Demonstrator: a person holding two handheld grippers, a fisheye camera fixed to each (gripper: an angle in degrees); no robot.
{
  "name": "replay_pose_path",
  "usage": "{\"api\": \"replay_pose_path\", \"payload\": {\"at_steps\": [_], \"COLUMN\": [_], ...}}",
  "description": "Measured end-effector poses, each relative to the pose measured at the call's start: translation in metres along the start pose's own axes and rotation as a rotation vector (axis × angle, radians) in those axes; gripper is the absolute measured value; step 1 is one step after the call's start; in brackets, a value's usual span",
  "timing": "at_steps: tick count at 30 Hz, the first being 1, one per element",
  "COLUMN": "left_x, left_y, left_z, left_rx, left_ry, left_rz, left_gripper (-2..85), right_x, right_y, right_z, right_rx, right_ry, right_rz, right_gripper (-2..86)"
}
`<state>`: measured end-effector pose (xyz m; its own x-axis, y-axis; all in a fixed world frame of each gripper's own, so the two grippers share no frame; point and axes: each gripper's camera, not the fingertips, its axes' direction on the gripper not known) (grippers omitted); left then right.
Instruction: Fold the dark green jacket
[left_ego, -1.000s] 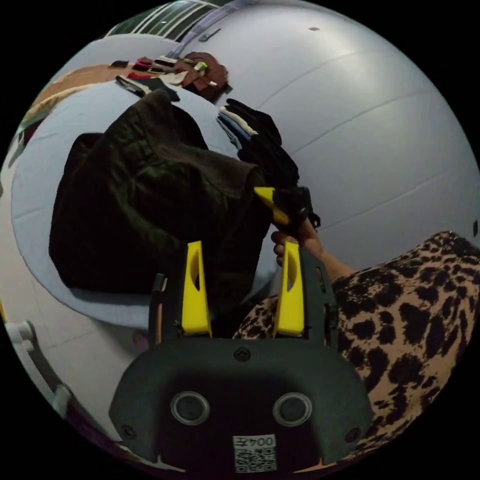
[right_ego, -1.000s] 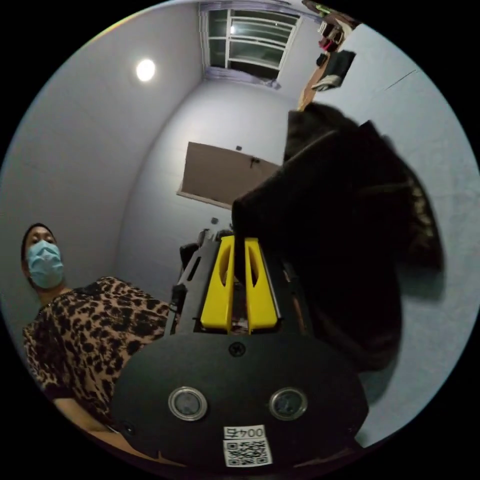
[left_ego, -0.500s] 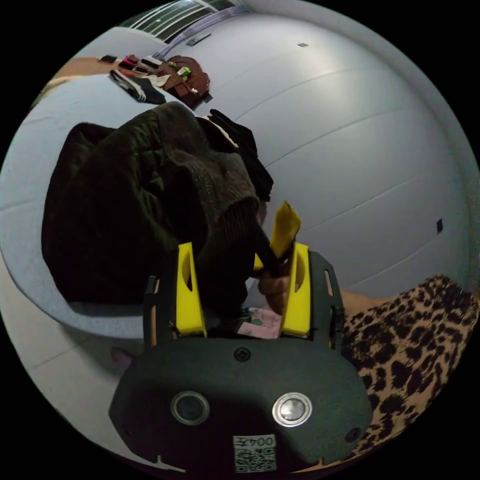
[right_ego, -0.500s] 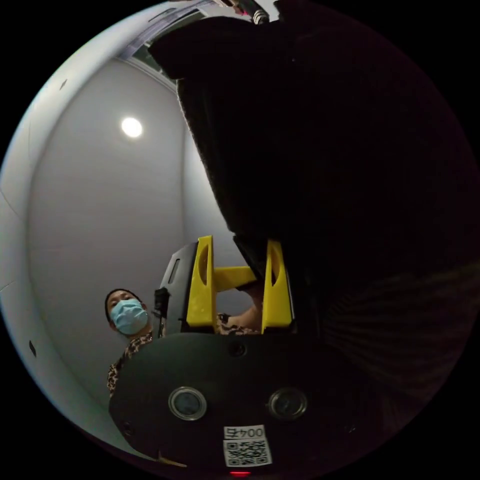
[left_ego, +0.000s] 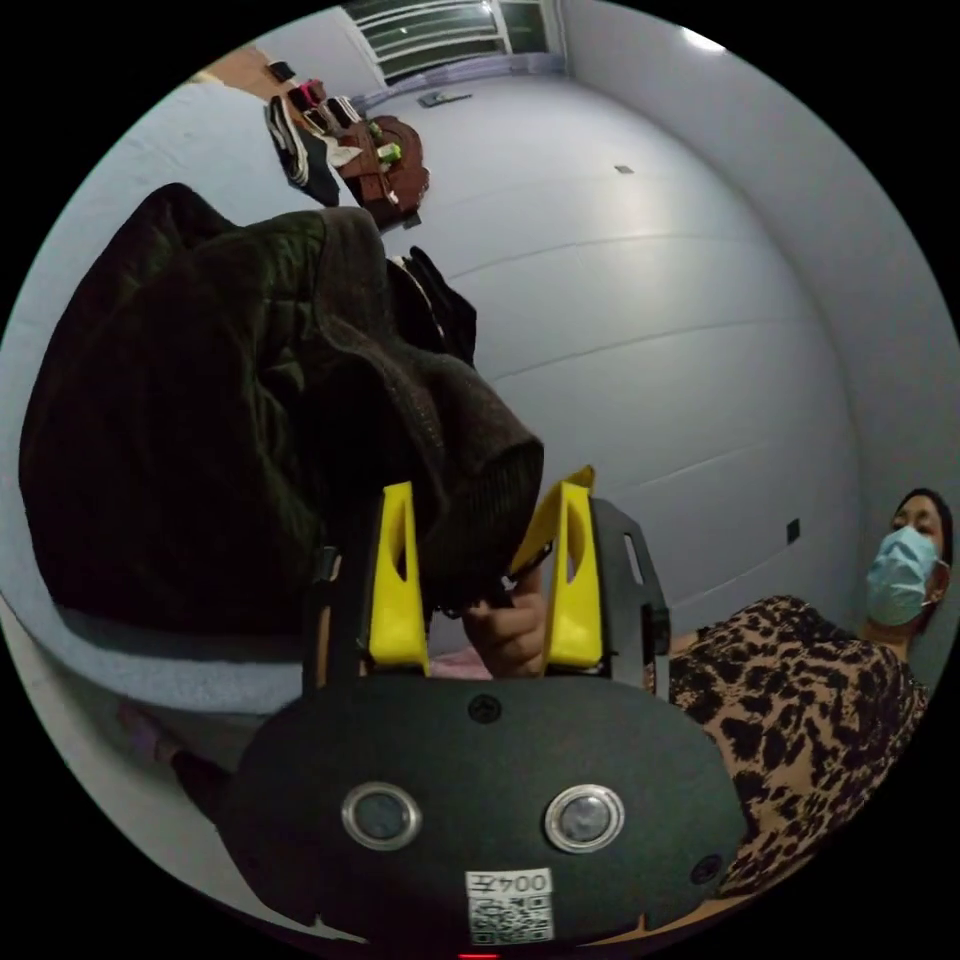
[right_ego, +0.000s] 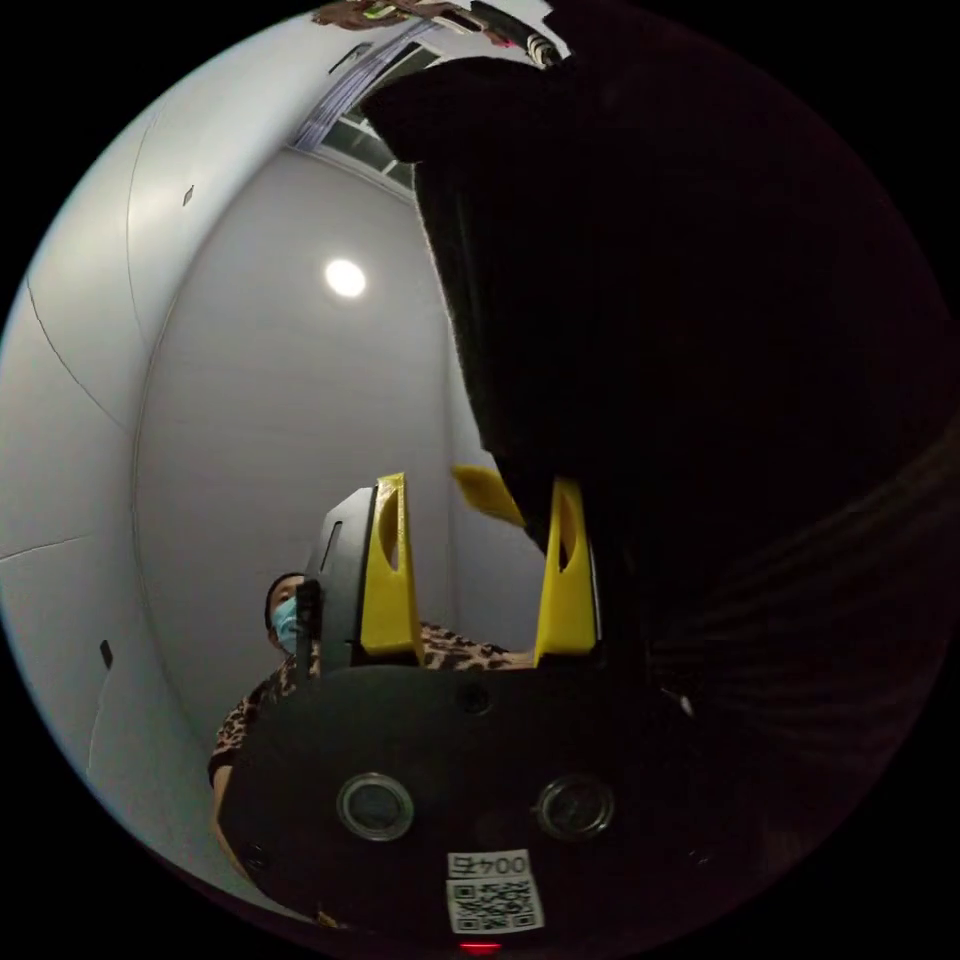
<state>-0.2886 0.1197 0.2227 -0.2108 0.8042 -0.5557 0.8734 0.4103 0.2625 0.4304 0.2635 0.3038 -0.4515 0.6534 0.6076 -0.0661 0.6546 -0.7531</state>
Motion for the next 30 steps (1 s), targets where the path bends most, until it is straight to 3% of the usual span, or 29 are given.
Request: {"api": "replay_pose_path", "payload": {"at_steps": [6, 9, 10, 15, 17, 21, 25, 30], "left_x": [0.034, 0.052, 0.057, 0.075, 0.099, 0.16, 0.165, 0.164], "left_y": [0.009, 0.015, 0.019, 0.049, 0.068, 0.111, 0.144, 0.17], "left_z": [0.024, 0.037, 0.035, -0.013, -0.041, -0.087, -0.1, -0.084], "left_rx": [-0.036, -0.068, -0.047, 0.211, 0.306, 0.39, 0.461, 0.474], "left_ry": [-0.087, -0.258, -0.375, -0.499, -0.553, -0.793, -0.814, -0.789], "left_rz": [0.043, 0.064, 0.058, -0.016, 0.01, 0.104, 0.043, 0.02], "left_gripper": [19.1, 17.5, 14.4, 3.0, 2.0, 1.5, 1.9, 0.8], "right_x": [-0.031, -0.047, -0.051, -0.054, -0.064, -0.102, -0.11, -0.103], "right_y": [0.004, 0.008, 0.012, 0.033, 0.037, 0.042, 0.032, 0.023], "right_z": [0.03, 0.06, 0.071, 0.094, 0.09, 0.073, 0.066, 0.082], "right_rx": [-0.22, -0.378, -0.436, -0.591, -0.588, -0.512, -0.432, -0.317], "right_ry": [0.186, 0.337, 0.373, 0.419, 0.452, 0.828, 1.125, 1.278], "right_rz": [-0.073, -0.155, -0.182, -0.228, -0.276, -0.501, -0.636, -0.773], "right_gripper": [22.5, 25.2, 25.8, 25.0, 22.4, 18.1, 14.9, 15.9]}}
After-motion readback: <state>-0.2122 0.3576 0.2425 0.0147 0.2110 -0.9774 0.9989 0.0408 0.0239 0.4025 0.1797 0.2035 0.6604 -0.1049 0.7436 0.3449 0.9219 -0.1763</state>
